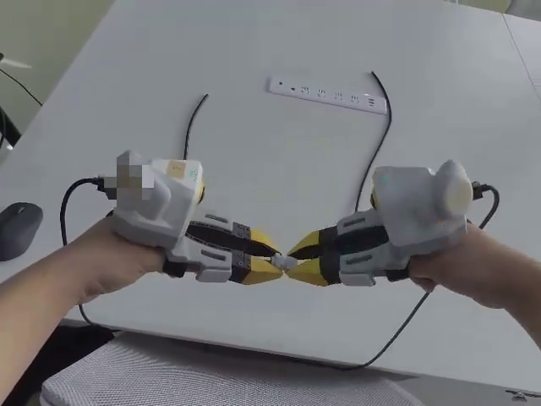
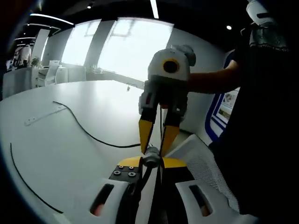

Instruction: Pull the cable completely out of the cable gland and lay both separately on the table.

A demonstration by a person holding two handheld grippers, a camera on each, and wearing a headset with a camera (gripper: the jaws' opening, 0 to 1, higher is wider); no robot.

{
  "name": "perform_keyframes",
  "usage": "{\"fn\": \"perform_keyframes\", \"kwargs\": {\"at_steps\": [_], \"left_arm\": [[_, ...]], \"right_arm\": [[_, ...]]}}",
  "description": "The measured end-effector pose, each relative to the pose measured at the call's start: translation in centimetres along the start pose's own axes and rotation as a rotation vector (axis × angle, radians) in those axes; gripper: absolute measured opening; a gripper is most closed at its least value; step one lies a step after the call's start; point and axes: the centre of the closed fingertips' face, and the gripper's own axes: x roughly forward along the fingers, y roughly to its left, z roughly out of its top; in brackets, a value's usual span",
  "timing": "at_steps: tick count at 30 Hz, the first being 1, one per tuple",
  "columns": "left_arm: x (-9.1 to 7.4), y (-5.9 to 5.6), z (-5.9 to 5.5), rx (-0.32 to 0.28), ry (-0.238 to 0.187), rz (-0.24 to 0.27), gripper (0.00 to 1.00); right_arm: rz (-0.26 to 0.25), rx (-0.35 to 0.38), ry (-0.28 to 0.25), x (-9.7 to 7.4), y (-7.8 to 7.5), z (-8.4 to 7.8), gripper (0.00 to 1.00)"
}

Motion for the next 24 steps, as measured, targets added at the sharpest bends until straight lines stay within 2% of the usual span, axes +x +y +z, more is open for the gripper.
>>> {"fn": "perform_keyframes", "kwargs": {"at_steps": [2, 5, 6, 8, 16, 21, 24], "left_arm": [[-0.2, 0.0, 0.0, -0.038, -0.014, -0.005, 0.15], [-0.7, 0.3, 0.1, -0.074, -0.037, -0.006, 0.15], [-0.7, 0.2, 0.1, -0.101, -0.040, -0.006, 0.15], [-0.9, 0.3, 0.1, -0.099, -0.040, -0.005, 0.15], [-1.0, 0.3, -0.2, -0.096, -0.029, -0.008, 0.15], [-0.9, 0.3, -0.1, -0.085, -0.025, -0.014, 0.15], [-0.7, 0.2, 0.0, -0.067, -0.019, -0.016, 0.15]], "right_arm": [[-0.045, -0.076, 0.023, 0.1, 0.0, 0.1, 0.07], [-0.141, -0.196, 0.052, 0.3, -0.1, 0.4, 0.07], [-0.161, -0.225, 0.063, 0.4, -0.1, 0.4, 0.07], [-0.199, -0.253, 0.086, 0.5, -0.1, 0.5, 0.07], [-0.232, -0.251, 0.103, 1.0, -0.4, 0.3, 0.08], [-0.251, -0.218, 0.097, 0.8, -0.5, 0.3, 0.09], [-0.267, -0.184, 0.100, 0.6, -0.9, -0.1, 0.14]]}}
